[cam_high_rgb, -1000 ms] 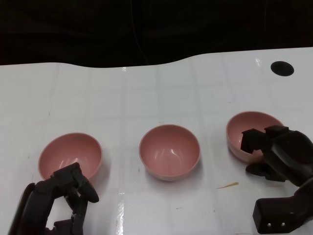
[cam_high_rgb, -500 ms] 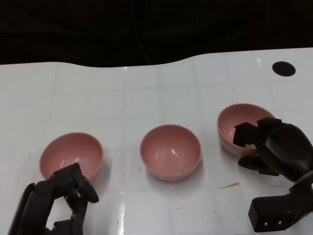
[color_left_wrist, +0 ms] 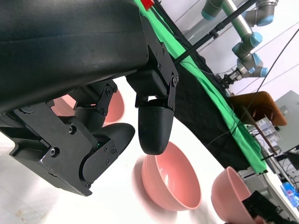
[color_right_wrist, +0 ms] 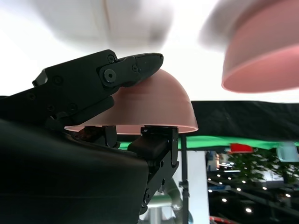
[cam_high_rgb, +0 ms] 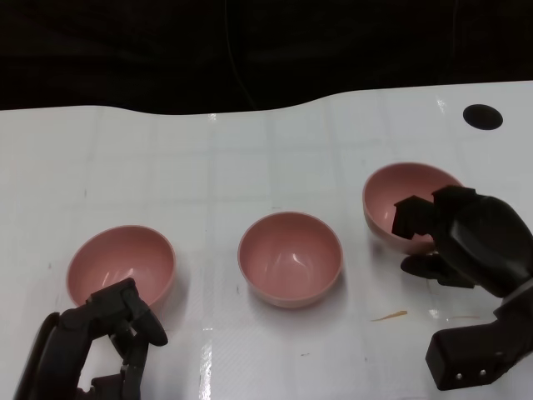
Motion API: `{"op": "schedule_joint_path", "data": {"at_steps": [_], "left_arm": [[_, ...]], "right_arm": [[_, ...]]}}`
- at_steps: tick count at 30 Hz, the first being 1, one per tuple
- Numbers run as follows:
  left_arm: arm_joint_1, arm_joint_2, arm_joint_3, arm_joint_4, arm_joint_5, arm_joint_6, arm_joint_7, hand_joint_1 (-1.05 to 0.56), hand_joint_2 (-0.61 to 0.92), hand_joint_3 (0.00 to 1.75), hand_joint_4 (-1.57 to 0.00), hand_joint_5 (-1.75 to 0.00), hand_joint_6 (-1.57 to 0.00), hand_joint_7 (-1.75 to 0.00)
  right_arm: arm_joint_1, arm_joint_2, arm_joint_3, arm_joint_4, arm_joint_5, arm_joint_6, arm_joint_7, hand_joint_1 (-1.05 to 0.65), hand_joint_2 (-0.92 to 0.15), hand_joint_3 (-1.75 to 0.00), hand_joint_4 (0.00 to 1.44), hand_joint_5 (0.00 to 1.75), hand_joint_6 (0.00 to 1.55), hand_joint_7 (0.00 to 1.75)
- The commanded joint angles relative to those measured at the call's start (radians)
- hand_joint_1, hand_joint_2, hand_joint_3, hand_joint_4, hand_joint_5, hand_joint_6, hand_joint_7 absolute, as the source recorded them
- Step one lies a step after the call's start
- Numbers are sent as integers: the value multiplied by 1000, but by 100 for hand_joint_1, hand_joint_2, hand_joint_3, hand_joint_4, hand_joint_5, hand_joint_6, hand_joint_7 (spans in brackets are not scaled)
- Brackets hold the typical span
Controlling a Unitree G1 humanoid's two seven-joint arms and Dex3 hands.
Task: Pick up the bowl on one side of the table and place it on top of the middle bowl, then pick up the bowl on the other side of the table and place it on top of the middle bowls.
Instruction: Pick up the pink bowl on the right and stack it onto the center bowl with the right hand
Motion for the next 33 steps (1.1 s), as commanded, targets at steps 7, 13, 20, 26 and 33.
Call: {"op": "schedule_joint_path", "data": {"at_steps": [7,13,20,26,33], "left_arm": [[-3,4,1,-3,-6,2,3,-5,40,136,-81,-168,-78,-151],[2,0,0,-13,-5,13,2,-5,40,136,-81,-169,-78,-151],[3,5,4,-28,-11,39,-4,-6,42,133,-80,-168,-78,-150],[14,-2,-5,-36,7,38,6,-5,43,132,-80,-168,-77,-151],[2,0,-4,-20,17,21,10,-6,44,131,-80,-171,-76,-152]], "right_arm": [[-3,-21,-57,-155,29,-39,81,-18,-86,-35,85,175,58,175],[-16,-18,-78,-225,35,-51,149,-20,-81,-56,89,175,63,170],[-39,4,-92,-308,38,-80,198,-21,-71,-65,91,175,61,174],[-40,21,-102,-383,60,-95,266,-31,-72,-80,93,175,63,175],[-40,70,-97,-444,72,-104,333,-26,-59,-100,96,175,65,175]]}}
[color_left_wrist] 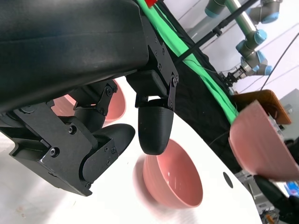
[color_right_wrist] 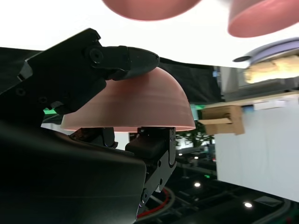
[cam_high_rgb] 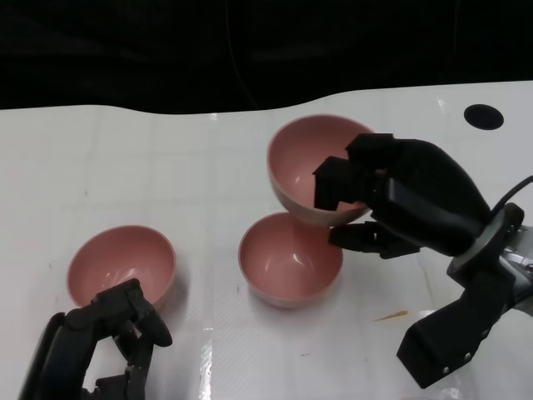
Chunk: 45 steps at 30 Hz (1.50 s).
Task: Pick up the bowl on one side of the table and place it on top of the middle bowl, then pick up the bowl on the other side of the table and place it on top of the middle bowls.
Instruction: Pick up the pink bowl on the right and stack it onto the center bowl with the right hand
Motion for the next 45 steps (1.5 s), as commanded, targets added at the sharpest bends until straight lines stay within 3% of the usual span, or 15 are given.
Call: {"op": "schedule_joint_path", "data": {"at_steps": [1,6,8,12,15,24,45], "left_arm": [[-3,9,6,3,-4,-8,9,-7,44,131,-80,-171,-76,-152],[1,11,6,-3,0,-6,8,-8,44,131,-79,-172,-75,-154],[-2,13,6,5,0,-18,9,-7,44,131,-79,-173,-75,-154],[0,12,5,1,2,-22,8,-6,45,130,-78,-173,-74,-155],[1,11,5,1,3,-22,8,-6,44,131,-78,-173,-74,-155],[9,8,0,-23,-3,-2,0,-7,45,130,-77,-172,-74,-154],[8,10,1,-16,-7,-1,-1,-5,43,133,-79,-170,-75,-154]], "right_arm": [[-13,19,-7,-45,5,-6,18,-25,-58,-100,96,175,66,175],[1,52,3,-83,0,-22,33,-20,-45,-95,97,175,67,175],[14,61,7,-104,8,-18,60,-21,-50,-84,97,175,67,175],[44,76,18,-140,-3,-15,95,-17,-36,-109,98,175,68,175],[51,81,20,-144,-12,-21,97,-17,-34,-113,98,175,68,175],[99,80,55,-142,-34,-47,107,-20,-38,-112,98,175,68,175],[87,57,29,-94,-32,-62,117,-17,-48,-94,93,175,63,175]]}}
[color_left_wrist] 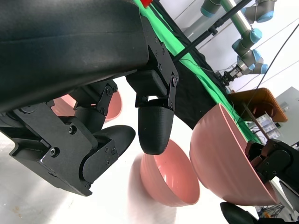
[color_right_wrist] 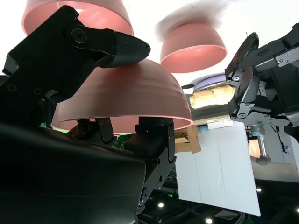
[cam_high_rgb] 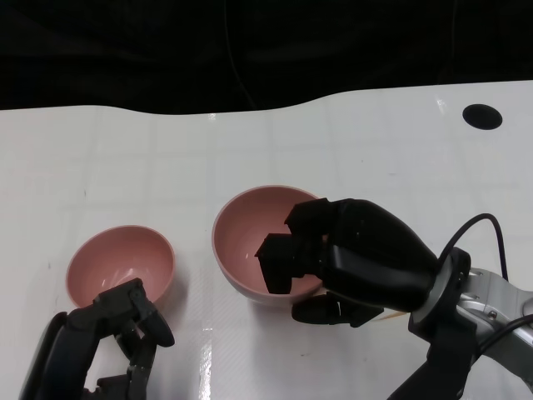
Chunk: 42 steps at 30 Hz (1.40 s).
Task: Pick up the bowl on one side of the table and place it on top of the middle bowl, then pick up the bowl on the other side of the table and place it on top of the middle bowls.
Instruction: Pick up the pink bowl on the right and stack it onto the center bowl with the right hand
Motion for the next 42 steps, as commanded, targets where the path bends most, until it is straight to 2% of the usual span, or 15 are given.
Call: {"op": "schedule_joint_path", "data": {"at_steps": [1,12,30,42], "left_arm": [[4,10,2,-3,-8,3,-1,-5,42,133,-79,-170,-75,-153],[7,10,4,-7,-10,6,-1,-3,42,133,-80,-169,-76,-153],[11,6,3,-18,-10,16,2,-4,42,132,-80,-167,-77,-150],[12,6,2,-13,-5,4,4,-5,41,134,-81,-167,-77,-150]], "right_arm": [[-16,-20,-16,15,-1,-3,-3,-17,-48,-94,93,175,63,175],[-49,-23,-16,83,-34,-6,-48,-15,-48,-94,93,175,63,175],[-111,-8,42,277,-128,-31,-231,-13,-50,-92,92,175,63,175],[-115,8,75,277,-132,-20,-236,-16,-53,-88,93,175,63,175]]}}
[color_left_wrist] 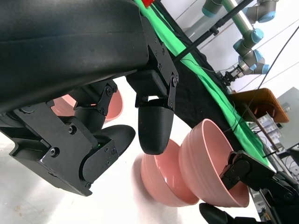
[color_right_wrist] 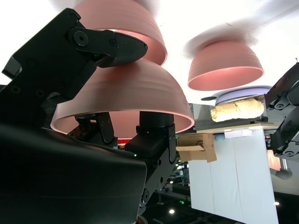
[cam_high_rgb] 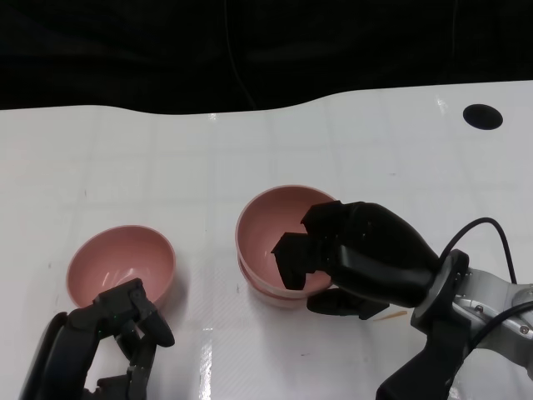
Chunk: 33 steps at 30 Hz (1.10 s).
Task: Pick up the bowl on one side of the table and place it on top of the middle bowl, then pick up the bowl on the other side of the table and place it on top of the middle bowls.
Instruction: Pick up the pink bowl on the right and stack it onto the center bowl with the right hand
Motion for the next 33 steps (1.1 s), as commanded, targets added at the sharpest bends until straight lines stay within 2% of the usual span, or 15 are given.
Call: {"op": "schedule_joint_path", "data": {"at_steps": [1,11,21,33], "left_arm": [[8,8,3,-1,-8,-9,4,-5,41,134,-81,-167,-77,-150],[14,-1,-3,-18,10,5,11,-6,42,134,-81,-168,-77,-150],[15,2,0,-15,-2,4,3,-5,43,132,-80,-168,-77,-150],[18,0,-2,-19,-4,2,5,-4,43,131,-80,-166,-77,-149]], "right_arm": [[-21,3,7,-1,2,8,-1,-17,-54,-88,93,175,63,175],[-39,6,28,31,-3,19,3,-17,-57,-81,93,175,63,174],[-92,27,74,190,-39,3,-124,-16,-60,-81,91,175,62,175],[-128,33,110,274,-46,23,-172,-15,-63,-74,91,175,62,175]]}}
